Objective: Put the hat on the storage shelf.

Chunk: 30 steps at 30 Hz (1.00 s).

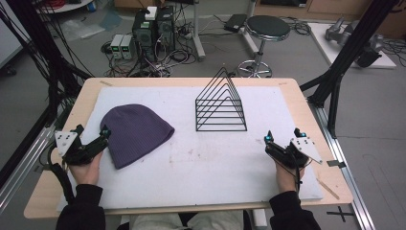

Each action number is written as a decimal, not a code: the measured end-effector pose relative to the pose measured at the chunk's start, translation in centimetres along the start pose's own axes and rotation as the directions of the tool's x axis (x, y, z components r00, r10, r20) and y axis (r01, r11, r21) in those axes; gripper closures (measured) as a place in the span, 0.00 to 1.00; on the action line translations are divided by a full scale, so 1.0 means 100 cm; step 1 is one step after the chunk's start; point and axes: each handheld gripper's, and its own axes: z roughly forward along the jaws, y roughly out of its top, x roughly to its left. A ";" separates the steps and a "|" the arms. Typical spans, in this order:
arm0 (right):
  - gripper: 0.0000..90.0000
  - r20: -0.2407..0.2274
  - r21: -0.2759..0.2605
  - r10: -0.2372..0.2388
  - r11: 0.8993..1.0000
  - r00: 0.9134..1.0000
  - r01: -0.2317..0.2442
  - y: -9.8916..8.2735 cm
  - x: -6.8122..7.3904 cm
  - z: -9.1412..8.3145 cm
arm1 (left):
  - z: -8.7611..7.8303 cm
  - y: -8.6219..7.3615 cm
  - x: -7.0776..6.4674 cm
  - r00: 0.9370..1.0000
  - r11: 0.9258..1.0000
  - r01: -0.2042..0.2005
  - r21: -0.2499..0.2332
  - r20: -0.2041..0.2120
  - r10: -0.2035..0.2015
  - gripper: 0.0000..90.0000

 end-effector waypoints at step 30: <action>0.06 -0.017 0.013 0.004 1.000 1.000 -0.004 0.001 0.001 0.006 | 0.055 0.056 0.012 1.000 0.992 -0.026 0.125 0.005 0.025 0.16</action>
